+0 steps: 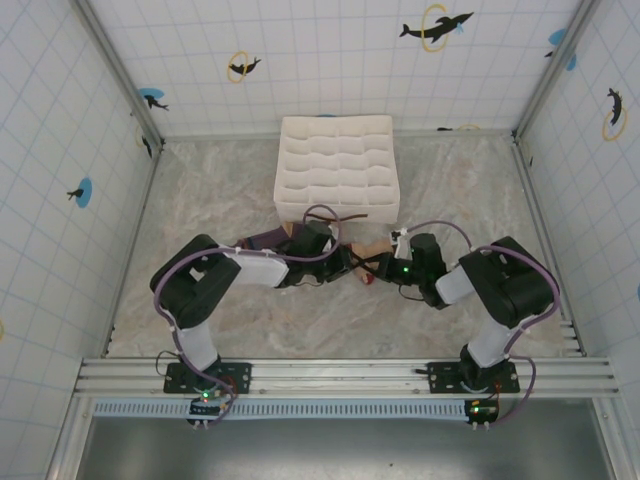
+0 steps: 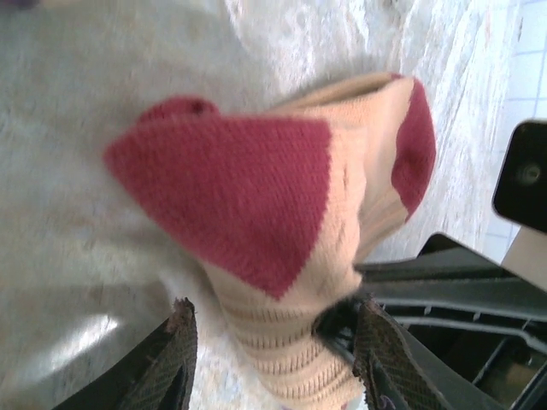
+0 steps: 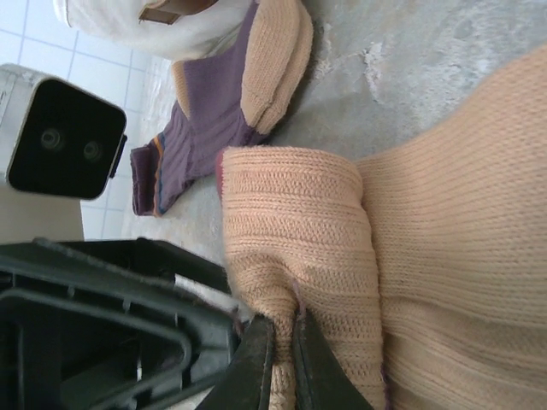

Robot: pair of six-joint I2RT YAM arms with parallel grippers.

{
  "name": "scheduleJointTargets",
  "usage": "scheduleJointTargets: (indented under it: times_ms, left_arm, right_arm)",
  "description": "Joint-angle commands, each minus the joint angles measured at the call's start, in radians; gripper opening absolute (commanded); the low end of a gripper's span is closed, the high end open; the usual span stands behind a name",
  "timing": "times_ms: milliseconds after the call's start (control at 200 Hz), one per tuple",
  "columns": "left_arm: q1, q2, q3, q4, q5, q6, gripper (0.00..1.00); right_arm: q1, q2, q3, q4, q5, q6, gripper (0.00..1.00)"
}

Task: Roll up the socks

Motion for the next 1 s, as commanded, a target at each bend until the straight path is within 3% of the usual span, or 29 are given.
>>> scheduleJointTargets:
  times_ms: [0,75,275,465,736,991]
  left_arm:
    - [0.007,0.052,0.039,0.022,-0.022,-0.012,0.46]
    - [0.008,0.073,0.042,0.022,-0.023,-0.027,0.42]
    - [0.013,0.107,0.05,-0.001,-0.019,-0.051,0.16]
    - [0.014,0.09,0.08,-0.105,-0.037,-0.016,0.01]
    - [0.014,0.009,0.099,-0.258,-0.101,0.042,0.0]
    - [0.014,-0.053,0.05,-0.298,-0.131,0.025,0.0]
  right_arm:
    - [-0.008,0.048,-0.051,-0.143,0.042,0.04,0.05]
    - [-0.013,0.044,-0.056,-0.137,0.041,0.046,0.06]
    - [-0.018,0.003,-0.073,-0.118,0.025,0.033,0.19]
    - [-0.018,-0.142,-0.054,-0.271,0.066,-0.07,0.37]
    - [0.071,-0.382,0.049,-0.634,0.306,-0.308,0.61]
    - [0.337,-0.438,0.123,-0.723,0.667,-0.534,0.71]
